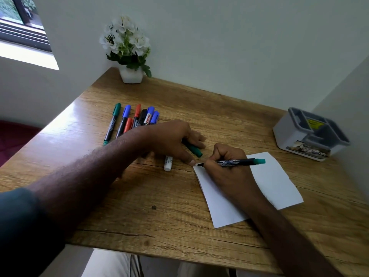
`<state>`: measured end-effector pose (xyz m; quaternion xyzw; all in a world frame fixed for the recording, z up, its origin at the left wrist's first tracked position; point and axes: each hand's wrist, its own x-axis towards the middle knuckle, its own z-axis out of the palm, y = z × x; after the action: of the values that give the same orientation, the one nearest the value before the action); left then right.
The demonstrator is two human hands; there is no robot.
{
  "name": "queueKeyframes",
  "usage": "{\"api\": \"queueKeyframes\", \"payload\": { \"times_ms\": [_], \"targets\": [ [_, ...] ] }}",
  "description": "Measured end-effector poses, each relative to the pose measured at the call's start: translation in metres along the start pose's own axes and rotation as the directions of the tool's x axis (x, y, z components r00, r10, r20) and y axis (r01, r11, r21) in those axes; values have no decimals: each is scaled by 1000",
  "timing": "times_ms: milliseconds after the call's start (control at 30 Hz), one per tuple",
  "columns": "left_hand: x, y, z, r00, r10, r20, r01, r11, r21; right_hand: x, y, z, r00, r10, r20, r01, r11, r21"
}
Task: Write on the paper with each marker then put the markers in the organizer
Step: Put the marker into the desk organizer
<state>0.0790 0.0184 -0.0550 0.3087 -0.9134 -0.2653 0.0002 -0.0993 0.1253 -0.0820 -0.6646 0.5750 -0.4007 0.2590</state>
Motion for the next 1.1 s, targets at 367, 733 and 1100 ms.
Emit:
{"api": "queueKeyframes", "payload": {
  "times_ms": [367,733,1100],
  "targets": [
    [0,1,0,1000,-1,-5,1,1000,10,1,-1,1,1000,-3,-11,3,1000,-24],
    [-1,3,-1,1000,-9,3,9,1000,13,0,-2,0,1000,-18,-16,17,999,-30],
    [0,2,0,1000,-11,3,12,1000,-3,0,-2,0,999,11,-42,-12,1000,-26]
  ]
}}
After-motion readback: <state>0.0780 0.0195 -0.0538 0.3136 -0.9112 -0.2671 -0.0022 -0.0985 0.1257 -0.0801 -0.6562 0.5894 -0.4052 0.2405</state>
